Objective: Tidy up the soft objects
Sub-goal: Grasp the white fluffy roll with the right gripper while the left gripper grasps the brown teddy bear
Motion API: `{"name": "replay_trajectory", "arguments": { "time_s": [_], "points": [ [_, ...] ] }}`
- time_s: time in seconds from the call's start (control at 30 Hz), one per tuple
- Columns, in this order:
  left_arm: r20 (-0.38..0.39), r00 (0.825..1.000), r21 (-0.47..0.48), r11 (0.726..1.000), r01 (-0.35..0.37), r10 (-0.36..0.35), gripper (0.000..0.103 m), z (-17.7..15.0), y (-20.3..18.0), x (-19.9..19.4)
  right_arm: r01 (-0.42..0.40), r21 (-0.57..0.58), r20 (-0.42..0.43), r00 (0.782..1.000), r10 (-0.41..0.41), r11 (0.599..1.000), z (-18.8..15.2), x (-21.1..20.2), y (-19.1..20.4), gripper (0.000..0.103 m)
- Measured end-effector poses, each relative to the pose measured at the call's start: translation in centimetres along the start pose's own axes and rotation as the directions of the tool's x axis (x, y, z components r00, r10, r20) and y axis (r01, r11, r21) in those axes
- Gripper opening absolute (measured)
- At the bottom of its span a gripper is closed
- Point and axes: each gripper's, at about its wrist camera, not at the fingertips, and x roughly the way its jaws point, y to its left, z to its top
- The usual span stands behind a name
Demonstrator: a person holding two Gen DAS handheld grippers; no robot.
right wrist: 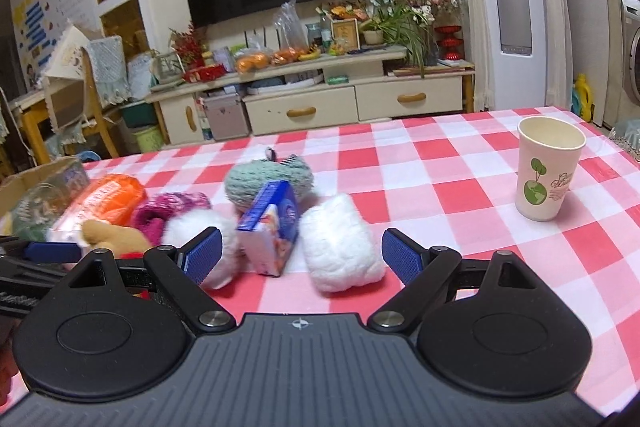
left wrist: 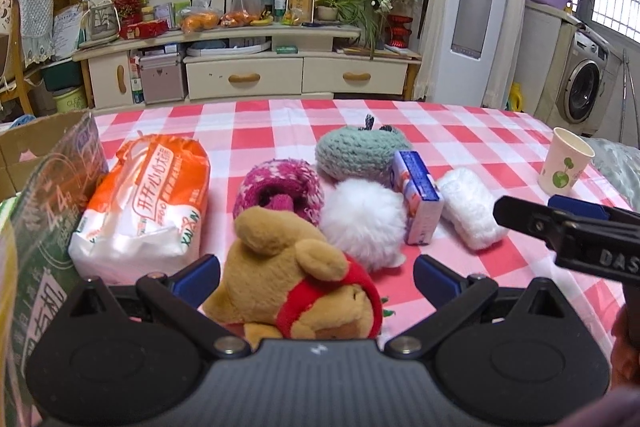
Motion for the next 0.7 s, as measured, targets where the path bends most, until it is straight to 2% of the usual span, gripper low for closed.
{"name": "replay_trajectory", "arguments": {
  "time_s": [0.37,0.7],
  "points": [
    [-0.040,0.999,-0.020,1.000,-0.014,0.013,0.102,0.6,0.1,1.7,0.016,-0.007,-0.096,0.995,-0.016,1.000,0.7,3.3,-2.1,0.103],
    [-0.114,0.992,-0.037,0.998,-0.057,0.052,0.102,0.9,0.4,3.6,0.028,-0.056,-0.130,0.991,-0.035,0.998,0.8,5.4,-2.5,0.103]
  ]
}}
